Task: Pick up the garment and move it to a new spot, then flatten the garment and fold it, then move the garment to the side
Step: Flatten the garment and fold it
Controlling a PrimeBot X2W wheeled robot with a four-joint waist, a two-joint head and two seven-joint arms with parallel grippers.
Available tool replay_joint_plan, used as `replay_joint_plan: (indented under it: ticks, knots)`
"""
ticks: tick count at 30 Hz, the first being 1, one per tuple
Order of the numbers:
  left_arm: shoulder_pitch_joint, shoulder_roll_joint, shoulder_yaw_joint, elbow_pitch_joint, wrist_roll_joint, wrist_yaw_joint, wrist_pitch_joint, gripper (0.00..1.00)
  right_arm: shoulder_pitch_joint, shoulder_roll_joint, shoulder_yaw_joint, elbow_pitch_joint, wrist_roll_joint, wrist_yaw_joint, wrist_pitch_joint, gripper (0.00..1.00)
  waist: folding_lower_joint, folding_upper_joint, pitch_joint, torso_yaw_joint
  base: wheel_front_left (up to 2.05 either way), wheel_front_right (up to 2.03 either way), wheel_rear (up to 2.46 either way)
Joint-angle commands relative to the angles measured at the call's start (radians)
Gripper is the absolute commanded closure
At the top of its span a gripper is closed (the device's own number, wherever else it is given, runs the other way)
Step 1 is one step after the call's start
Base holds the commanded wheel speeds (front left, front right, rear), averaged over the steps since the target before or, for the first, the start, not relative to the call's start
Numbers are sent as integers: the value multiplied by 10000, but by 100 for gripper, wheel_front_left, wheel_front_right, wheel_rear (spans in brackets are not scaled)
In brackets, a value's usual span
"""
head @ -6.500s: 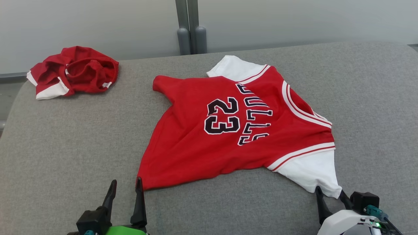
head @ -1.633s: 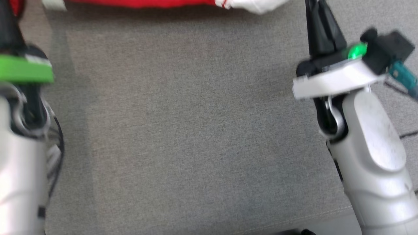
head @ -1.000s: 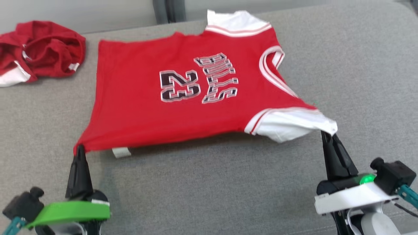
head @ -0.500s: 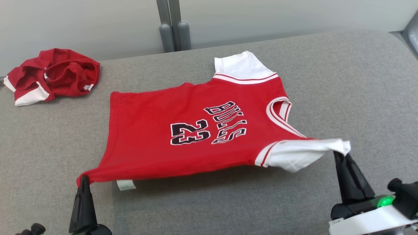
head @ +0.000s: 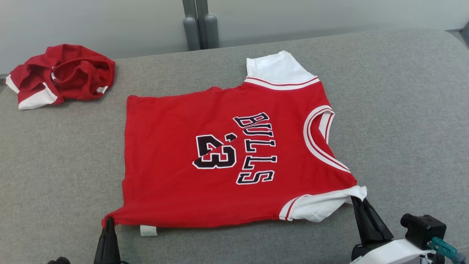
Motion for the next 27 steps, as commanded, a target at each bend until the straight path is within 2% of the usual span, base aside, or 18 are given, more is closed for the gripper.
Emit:
replay_joint_plan:
  ticks: [1,13,27]
  knots:
    - [-286,1,-32,157,-50,-29,-40,100,-239,2,-19,155,76,0,-91,100,1,0,44,37,0,0,0]
    - [-2699,138,-550,1923,400,-95,50,100,-2747,176,-290,2072,-264,-2,-613,100,1,0,520,187,0,0,0]
    - [-5008,163,-800,4195,642,-142,-117,100,-5715,246,-74,5545,-575,0,-1144,100,1,0,1251,360,0,0,0]
